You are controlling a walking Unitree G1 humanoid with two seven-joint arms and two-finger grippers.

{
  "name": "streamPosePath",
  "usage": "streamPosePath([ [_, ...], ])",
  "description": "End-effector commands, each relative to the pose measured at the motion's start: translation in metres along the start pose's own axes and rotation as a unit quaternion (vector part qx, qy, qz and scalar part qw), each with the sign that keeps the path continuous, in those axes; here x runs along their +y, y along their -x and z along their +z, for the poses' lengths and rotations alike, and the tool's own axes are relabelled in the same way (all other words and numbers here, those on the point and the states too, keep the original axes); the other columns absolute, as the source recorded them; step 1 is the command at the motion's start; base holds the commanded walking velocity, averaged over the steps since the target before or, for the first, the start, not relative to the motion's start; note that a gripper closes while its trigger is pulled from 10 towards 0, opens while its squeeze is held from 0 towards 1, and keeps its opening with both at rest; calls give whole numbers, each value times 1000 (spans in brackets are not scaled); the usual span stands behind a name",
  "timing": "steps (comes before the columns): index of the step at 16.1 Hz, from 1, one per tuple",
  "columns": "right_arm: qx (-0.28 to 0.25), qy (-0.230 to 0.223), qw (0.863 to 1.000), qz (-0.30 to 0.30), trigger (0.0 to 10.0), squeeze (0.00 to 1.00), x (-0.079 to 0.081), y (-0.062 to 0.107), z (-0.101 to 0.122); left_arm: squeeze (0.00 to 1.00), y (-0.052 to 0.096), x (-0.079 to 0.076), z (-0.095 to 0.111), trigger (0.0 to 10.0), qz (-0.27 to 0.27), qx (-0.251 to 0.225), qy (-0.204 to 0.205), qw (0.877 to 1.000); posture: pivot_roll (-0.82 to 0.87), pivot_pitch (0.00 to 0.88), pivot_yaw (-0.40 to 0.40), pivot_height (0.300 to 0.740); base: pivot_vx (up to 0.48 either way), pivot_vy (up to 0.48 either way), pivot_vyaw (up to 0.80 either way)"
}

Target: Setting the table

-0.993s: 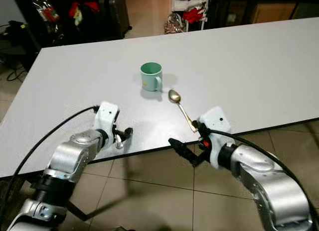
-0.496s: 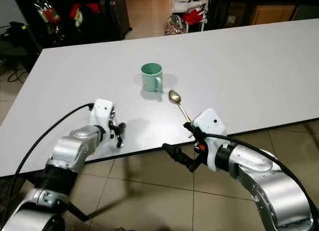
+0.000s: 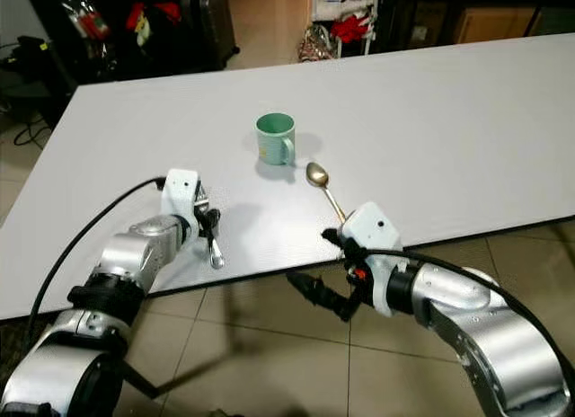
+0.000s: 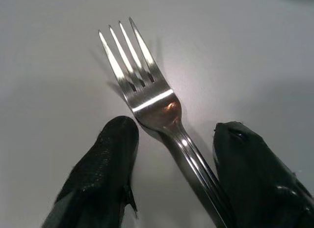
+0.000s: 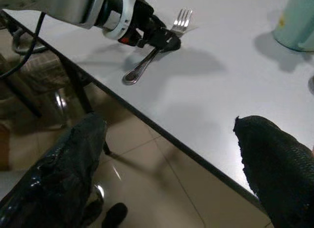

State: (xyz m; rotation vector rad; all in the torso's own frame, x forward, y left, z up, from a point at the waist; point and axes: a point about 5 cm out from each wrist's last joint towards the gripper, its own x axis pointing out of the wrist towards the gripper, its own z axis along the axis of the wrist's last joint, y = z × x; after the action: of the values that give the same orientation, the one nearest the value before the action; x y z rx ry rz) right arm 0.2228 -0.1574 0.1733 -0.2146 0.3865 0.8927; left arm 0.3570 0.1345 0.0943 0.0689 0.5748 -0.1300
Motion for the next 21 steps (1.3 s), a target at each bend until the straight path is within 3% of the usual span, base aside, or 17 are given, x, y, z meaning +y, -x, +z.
streamPosePath([
  [1, 0, 8, 1000, 14, 10000, 0, 3, 0, 2, 0, -2, 8, -16, 0, 14, 34, -2, 999, -131, 26, 69, 740, 0, 0, 0],
  [5, 5, 7, 1000, 22, 10000, 0, 6, 0, 1, 0, -4, 12, -18, 0, 11, 28, -20, 999, -134, 21, 70, 740, 0, 0, 0],
  [10, 8, 8, 999, 30, 10000, 0, 7, 0, 0, 0, -4, 18, -25, 0, 22, 33, -13, 999, -129, 13, 63, 740, 0, 0, 0],
  [11, 8, 9, 999, 30, 10000, 0, 7, -1, 0, 0, -4, 19, -26, 0, 25, 34, -6, 999, -127, 11, 63, 740, 0, 0, 0],
  [13, 11, 11, 999, 34, 10000, 0, 8, -1, -1, 0, 2, 29, -33, 0, 62, 32, 51, 996, -119, 7, 65, 740, 0, 0, 0],
  [17, 14, 14, 999, 40, 10000, 0, 10, -3, -1, 0, 10, 35, -47, 0, 120, 31, 83, 989, -110, 9, 53, 740, 0, 0, 0],
  [21, 15, 18, 999, 44, 10000, 0, 9, -5, -1, 0, 12, 33, -50, 0, 122, 28, 80, 989, -112, 10, 48, 740, 0, 0, 0],
])
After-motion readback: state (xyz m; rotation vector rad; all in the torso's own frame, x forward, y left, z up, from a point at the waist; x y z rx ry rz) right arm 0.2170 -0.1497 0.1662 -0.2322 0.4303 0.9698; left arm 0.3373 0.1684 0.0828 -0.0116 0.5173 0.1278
